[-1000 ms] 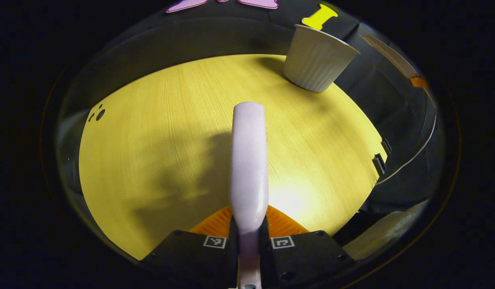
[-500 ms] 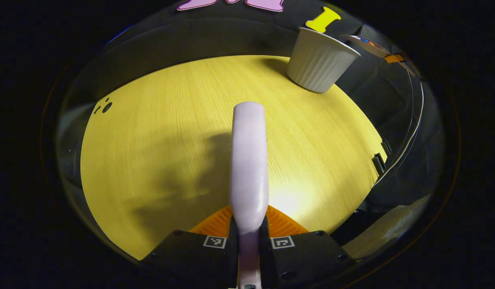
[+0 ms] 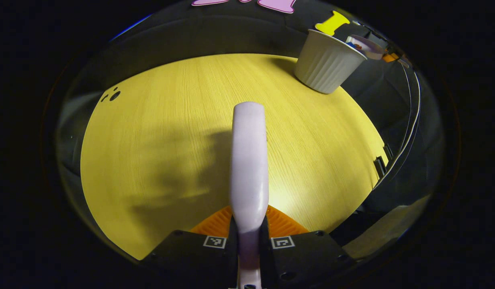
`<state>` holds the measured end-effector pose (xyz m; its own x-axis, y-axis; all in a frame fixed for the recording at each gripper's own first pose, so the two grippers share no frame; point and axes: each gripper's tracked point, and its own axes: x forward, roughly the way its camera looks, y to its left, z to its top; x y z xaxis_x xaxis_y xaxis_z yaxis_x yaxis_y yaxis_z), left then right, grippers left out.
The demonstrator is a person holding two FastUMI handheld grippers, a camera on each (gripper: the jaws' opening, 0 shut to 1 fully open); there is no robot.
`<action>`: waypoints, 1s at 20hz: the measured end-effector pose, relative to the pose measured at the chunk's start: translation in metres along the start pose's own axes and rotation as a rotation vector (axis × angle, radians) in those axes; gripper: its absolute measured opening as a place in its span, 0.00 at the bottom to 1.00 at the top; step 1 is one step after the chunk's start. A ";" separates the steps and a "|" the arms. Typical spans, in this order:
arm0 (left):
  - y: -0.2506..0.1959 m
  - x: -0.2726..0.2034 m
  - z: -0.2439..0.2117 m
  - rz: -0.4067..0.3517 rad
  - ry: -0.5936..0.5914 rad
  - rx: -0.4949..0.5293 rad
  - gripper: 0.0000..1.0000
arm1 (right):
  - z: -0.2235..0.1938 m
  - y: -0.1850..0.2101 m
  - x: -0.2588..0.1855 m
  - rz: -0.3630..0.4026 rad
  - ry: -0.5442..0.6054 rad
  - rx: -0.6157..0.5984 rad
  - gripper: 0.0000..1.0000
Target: Pick up the small broom and dustpan from the desktop, sweep the trash into the dustpan with the broom, and then empty the trash into the garbage bin.
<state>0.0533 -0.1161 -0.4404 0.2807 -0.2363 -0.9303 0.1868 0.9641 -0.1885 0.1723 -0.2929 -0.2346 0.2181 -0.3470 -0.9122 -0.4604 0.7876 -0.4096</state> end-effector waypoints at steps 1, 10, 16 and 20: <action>0.000 0.000 0.000 0.000 0.001 -0.003 0.26 | 0.000 0.001 0.003 0.007 0.013 -0.011 0.39; 0.000 0.003 0.000 0.008 0.004 -0.002 0.26 | 0.008 0.004 0.005 0.034 0.008 -0.011 0.35; 0.000 0.002 0.003 0.033 -0.023 -0.027 0.26 | 0.011 0.014 -0.015 0.104 -0.127 0.179 0.35; 0.002 -0.003 0.009 0.067 -0.031 -0.032 0.26 | 0.019 0.031 -0.054 0.183 -0.277 0.301 0.35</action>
<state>0.0608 -0.1149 -0.4353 0.3210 -0.1743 -0.9309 0.1366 0.9812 -0.1366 0.1625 -0.2404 -0.1981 0.3975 -0.0710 -0.9148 -0.2511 0.9505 -0.1829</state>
